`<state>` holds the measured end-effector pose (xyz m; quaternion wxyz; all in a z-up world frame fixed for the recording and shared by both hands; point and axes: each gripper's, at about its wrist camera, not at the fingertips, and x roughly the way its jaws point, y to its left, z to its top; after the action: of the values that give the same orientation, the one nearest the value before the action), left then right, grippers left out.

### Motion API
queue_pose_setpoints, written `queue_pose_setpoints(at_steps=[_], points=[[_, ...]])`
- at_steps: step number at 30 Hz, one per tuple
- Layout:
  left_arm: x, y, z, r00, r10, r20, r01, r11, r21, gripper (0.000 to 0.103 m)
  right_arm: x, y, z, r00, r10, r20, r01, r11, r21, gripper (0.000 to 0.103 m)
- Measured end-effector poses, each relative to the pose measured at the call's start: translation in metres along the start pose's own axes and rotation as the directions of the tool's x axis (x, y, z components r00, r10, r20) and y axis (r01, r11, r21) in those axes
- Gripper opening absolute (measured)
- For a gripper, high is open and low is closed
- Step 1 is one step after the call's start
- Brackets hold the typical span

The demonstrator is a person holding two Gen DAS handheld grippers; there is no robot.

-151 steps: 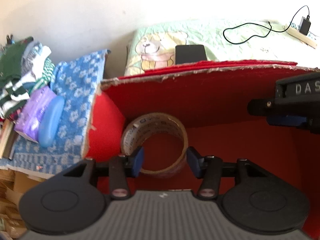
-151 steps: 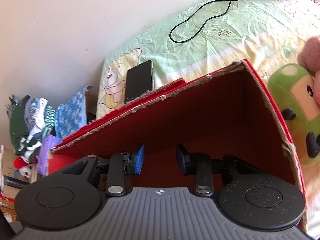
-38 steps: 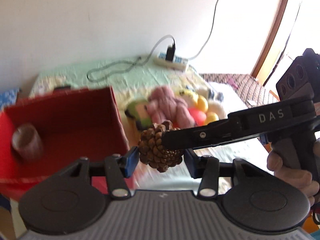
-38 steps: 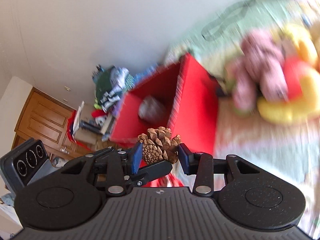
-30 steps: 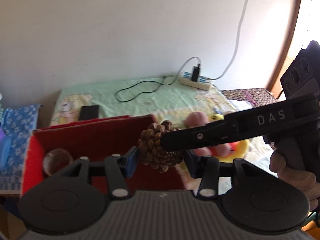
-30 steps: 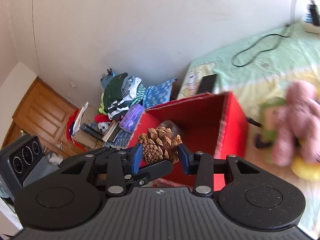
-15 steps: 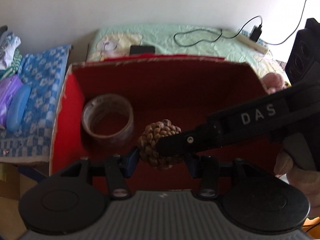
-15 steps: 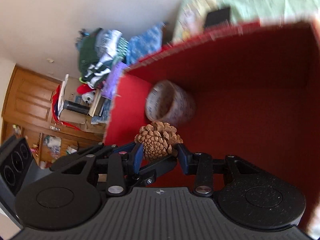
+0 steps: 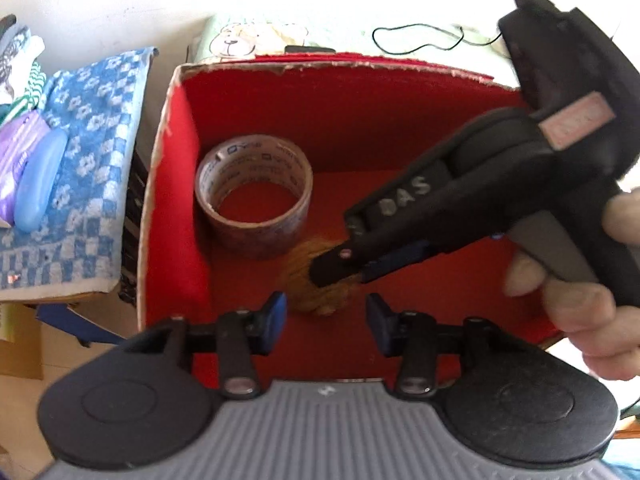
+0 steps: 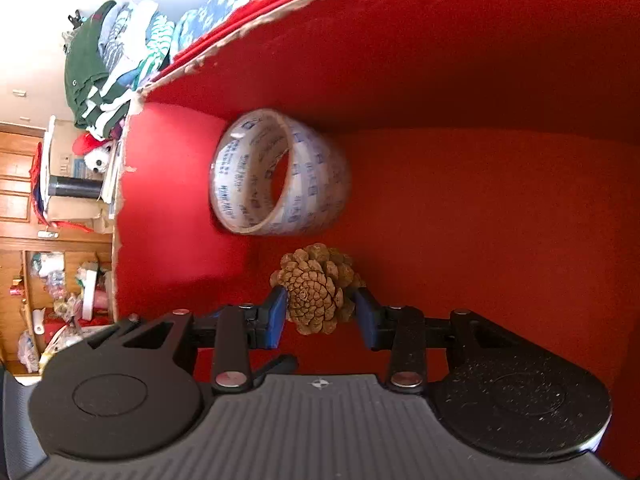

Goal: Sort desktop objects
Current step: 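Carry the pine cone with the right tool over the red box, then lower the pine cone into the box and open the right tool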

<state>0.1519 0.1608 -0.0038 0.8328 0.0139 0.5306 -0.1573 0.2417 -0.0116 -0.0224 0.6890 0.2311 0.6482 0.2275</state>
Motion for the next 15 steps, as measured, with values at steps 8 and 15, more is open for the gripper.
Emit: queue_pose_setpoints(at_steps=[8,15], points=[[-0.001,0.003,0.002,0.999,-0.029,0.028,0.030,0.999,-0.020,0.047,0.018,0.009,0.007,0.996,0.058,-0.062,-0.059,0.998,-0.018,0.037],[0.013,0.002,0.008,1.000,-0.013,0.000,0.013,0.999,-0.029,0.049,0.015,-0.004,0.004,0.992,0.104,-0.078,-0.104,0.995,0.003,0.043]])
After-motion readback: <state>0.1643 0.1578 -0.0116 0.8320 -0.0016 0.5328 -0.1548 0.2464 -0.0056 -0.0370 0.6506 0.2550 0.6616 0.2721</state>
